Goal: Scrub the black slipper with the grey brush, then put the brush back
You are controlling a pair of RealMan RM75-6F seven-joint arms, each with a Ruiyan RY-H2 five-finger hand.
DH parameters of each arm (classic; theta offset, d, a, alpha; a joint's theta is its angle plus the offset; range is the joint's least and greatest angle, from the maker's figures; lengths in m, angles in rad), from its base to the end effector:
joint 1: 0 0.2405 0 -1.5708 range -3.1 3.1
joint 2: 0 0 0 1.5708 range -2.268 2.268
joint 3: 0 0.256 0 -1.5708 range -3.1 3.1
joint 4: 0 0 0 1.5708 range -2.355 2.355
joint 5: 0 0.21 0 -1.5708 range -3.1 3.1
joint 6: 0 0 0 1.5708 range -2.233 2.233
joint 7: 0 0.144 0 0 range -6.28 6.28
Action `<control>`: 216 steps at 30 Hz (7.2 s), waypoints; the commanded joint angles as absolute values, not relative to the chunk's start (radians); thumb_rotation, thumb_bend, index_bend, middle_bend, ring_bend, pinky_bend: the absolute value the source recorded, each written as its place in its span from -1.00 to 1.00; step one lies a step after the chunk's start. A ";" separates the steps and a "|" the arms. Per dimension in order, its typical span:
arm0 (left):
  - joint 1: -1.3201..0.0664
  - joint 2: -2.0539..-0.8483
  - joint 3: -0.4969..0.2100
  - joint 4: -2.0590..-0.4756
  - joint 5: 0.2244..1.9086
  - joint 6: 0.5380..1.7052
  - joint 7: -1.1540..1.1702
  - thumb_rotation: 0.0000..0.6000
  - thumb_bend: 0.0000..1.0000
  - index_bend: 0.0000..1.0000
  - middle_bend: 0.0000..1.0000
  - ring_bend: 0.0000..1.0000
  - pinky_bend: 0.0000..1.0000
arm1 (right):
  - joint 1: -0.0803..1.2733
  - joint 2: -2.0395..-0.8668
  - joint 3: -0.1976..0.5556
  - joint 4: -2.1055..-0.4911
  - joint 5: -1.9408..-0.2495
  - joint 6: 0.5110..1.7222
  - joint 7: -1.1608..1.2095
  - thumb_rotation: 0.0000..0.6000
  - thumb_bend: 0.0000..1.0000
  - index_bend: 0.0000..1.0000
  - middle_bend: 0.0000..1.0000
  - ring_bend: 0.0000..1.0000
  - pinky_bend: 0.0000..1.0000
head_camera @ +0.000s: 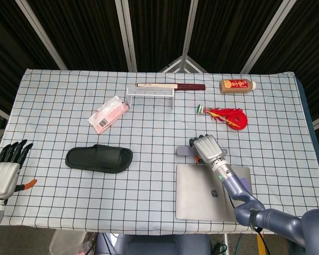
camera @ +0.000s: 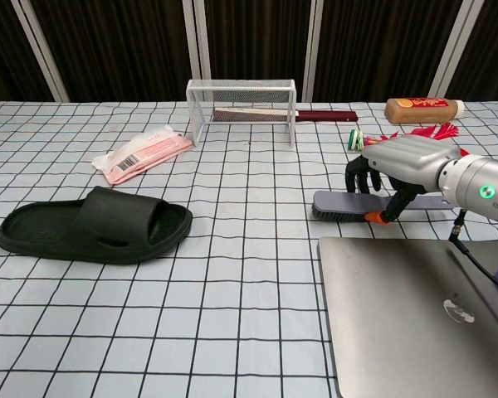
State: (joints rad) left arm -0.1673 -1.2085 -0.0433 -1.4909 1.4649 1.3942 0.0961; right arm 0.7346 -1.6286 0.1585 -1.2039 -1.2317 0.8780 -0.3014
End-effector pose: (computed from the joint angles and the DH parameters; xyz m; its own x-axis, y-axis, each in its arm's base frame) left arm -0.3213 0.2073 0.1309 0.5081 0.0580 0.8593 0.8612 -0.0482 -0.5060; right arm -0.1871 -0.3652 -0.0309 0.5926 -0.2215 0.7745 -0.7794 -0.4004 0.4819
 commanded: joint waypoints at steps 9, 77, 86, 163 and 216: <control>-0.175 -1.211 -0.025 -1.494 1.492 1.381 0.100 1.00 -0.97 -1.00 -1.00 -1.00 -0.99 | 0.719 -1.608 0.137 -1.236 -1.304 0.955 -0.310 1.00 0.30 0.35 0.28 0.08 0.21; -0.523 -1.347 0.063 -1.146 1.560 0.875 -0.165 1.00 0.15 -1.00 -0.93 -1.00 -0.99 | 0.965 -1.926 0.309 -1.434 -0.937 1.082 -0.748 1.00 0.39 0.36 0.30 0.11 0.24; -0.509 -1.305 0.076 -1.225 1.607 0.976 -0.157 1.00 0.16 -1.00 -0.93 -1.00 -0.99 | 0.968 -1.921 0.308 -1.449 -0.911 1.094 -0.777 1.00 0.39 0.36 0.30 0.11 0.24; -0.588 -1.354 0.130 -1.282 1.593 0.867 -0.106 1.00 0.25 -1.00 -0.89 -1.00 -0.99 | 1.043 -2.124 0.281 -1.211 -0.958 1.133 -0.932 1.00 0.44 0.37 0.31 0.13 0.24; -0.574 -1.316 0.130 -1.413 1.582 0.906 -0.009 1.00 0.25 -1.00 -0.90 -1.00 -0.99 | 1.064 -2.259 0.256 -0.900 -1.036 1.151 -1.286 1.00 0.45 0.37 0.31 0.14 0.24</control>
